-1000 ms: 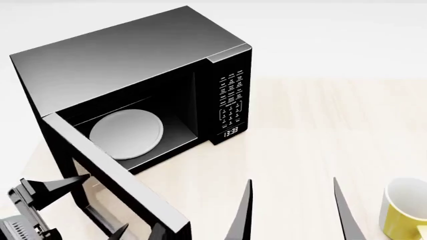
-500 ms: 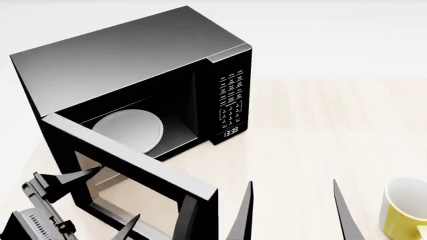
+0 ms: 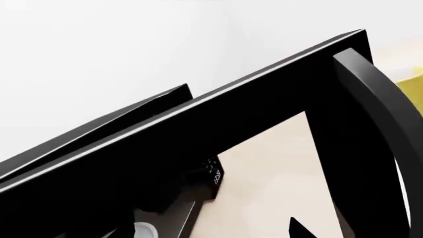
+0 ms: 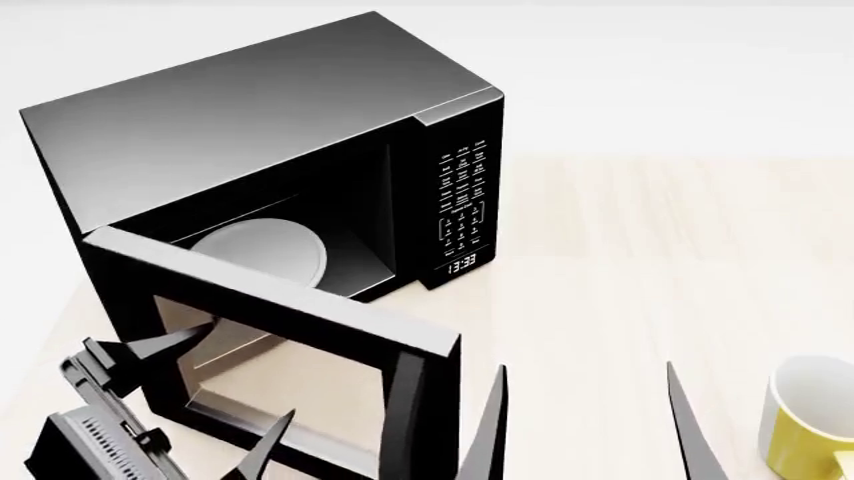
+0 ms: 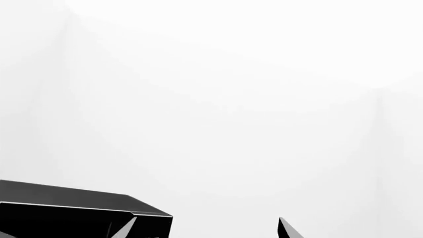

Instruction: Close the microwave.

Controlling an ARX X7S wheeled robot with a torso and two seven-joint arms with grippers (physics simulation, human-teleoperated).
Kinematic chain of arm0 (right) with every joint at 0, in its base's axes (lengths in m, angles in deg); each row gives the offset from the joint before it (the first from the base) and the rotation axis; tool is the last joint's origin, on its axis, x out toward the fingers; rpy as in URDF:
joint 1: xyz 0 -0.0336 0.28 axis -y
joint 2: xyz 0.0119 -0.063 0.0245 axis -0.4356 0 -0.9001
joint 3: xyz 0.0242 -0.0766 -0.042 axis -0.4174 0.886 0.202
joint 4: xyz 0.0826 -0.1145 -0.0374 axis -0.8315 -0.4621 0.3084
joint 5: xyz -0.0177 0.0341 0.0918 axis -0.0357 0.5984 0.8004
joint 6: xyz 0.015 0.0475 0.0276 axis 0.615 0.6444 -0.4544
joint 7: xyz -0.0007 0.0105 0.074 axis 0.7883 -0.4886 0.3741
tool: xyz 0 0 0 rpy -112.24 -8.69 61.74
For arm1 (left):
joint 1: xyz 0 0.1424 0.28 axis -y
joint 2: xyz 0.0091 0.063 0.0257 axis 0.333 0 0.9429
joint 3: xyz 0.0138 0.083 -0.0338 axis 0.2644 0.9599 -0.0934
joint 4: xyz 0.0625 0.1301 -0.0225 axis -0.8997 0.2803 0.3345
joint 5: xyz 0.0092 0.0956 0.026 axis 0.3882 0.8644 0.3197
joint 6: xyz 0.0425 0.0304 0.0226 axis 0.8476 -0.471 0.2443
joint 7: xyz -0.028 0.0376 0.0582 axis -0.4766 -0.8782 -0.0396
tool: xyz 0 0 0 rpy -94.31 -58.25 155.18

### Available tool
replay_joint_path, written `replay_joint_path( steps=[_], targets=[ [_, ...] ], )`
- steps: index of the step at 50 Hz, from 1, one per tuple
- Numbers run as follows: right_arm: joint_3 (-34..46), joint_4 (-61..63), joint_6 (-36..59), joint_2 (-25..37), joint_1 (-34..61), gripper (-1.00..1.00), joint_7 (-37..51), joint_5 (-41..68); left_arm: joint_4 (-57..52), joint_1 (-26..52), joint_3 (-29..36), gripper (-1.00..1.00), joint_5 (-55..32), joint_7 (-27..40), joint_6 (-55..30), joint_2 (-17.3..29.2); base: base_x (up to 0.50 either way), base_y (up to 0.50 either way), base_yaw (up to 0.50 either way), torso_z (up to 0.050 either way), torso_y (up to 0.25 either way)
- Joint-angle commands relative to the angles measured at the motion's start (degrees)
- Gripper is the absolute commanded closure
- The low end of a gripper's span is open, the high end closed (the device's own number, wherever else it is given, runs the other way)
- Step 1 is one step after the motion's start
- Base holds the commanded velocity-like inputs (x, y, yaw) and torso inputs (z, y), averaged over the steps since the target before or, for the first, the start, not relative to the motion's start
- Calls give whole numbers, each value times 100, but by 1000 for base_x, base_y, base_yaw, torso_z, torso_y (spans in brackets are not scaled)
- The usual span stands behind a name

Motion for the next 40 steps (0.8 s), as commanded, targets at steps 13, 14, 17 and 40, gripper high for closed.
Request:
replay_joint_path(
  steps=[13, 14, 17, 40],
  targets=[
    [27, -87, -9, 46, 29, -100, 60, 56, 586, 451, -134, -100, 93, 428, 272, -354, 0, 0, 0, 0, 1],
    [28, -90, -7, 48, 33, -100, 59, 63, 584, 458, -136, -100, 82, 432, 260, -360, 0, 0, 0, 0, 0],
    [41, -97, -3, 50, 39, -100, 64, 58, 697, 523, -133, -100, 111, 456, 311, -393, 0, 0, 0, 0, 0],
    [68, -147, 4, 91, 61, -100, 115, 103, 1210, 766, -104, -100, 181, 619, 554, -641, 0, 0, 0, 0, 1]
  ],
)
